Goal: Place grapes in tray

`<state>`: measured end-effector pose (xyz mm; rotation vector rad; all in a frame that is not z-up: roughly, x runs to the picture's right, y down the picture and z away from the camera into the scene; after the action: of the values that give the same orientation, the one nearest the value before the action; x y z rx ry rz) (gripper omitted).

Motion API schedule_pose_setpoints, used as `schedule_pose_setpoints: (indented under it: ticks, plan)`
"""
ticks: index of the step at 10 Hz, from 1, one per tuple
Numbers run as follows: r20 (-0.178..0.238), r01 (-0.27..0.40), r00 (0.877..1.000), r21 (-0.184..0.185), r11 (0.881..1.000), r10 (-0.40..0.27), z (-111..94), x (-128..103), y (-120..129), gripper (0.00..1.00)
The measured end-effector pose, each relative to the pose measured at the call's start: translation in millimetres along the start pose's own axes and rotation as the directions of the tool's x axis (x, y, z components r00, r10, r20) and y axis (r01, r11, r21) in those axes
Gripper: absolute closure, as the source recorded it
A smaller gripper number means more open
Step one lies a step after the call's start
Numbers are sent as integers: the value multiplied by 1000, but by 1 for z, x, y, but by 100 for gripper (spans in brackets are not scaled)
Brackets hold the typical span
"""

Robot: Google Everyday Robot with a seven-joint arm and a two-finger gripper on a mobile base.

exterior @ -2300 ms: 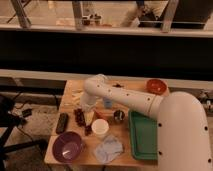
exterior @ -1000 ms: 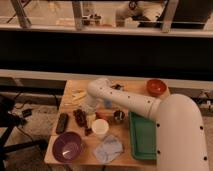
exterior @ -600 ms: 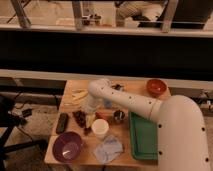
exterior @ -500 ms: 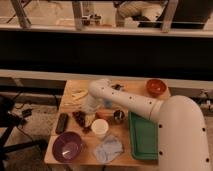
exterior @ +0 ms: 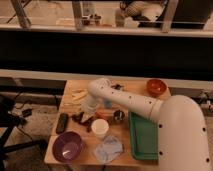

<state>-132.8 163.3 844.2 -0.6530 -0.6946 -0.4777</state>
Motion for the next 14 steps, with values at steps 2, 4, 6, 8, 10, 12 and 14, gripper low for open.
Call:
schedule_pose_setpoints:
  ticks: [2,4,6,8,10,12,14]
  plan:
    - [-1,-1,1000,-2,1000,1,-1,0,1,100]
    - [-3,0,1000,-3,1000,0,-2,0,1,100]
    - [-12,6,1000,-7,1000,-6,-2,-1,2,100]
    - [-10,8,1000,6,1000,-8,-8,-4,3,100]
    - [-4,18,1000,46,999,-18,-29,-15,0,100]
    - [-3,39,999,84,996,-39,-53,-30,-3,100]
    - [-7,73,997,130,989,-73,-77,-45,-6,100]
